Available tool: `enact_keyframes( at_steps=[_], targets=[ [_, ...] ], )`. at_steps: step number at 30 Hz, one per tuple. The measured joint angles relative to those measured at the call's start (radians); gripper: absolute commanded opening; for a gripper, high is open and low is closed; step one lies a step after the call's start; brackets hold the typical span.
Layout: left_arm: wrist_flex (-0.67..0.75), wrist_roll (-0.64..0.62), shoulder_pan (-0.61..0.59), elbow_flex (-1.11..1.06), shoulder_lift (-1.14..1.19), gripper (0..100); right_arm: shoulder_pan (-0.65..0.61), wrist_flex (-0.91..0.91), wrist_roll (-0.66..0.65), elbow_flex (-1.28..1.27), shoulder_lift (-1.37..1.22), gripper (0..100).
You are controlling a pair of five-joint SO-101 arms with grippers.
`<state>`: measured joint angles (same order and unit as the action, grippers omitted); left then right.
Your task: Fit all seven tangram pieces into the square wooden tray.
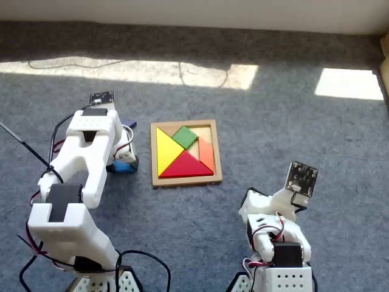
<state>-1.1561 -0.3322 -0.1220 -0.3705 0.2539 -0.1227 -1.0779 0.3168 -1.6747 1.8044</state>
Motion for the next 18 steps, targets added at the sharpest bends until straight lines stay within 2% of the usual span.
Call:
enact_keyframes(
  at_steps=[5, 18],
  targets=[
    [-0.003, 0.000, 0.005, 0.014, 0.008, 9, 0.000, 0.000, 0.000, 0.000, 0.000, 0.5],
    [-0.014, 0.147, 0.008, 0.063, 0.015, 9, 0.000, 0.000, 0.000, 0.000, 0.000, 0.5]
  ],
)
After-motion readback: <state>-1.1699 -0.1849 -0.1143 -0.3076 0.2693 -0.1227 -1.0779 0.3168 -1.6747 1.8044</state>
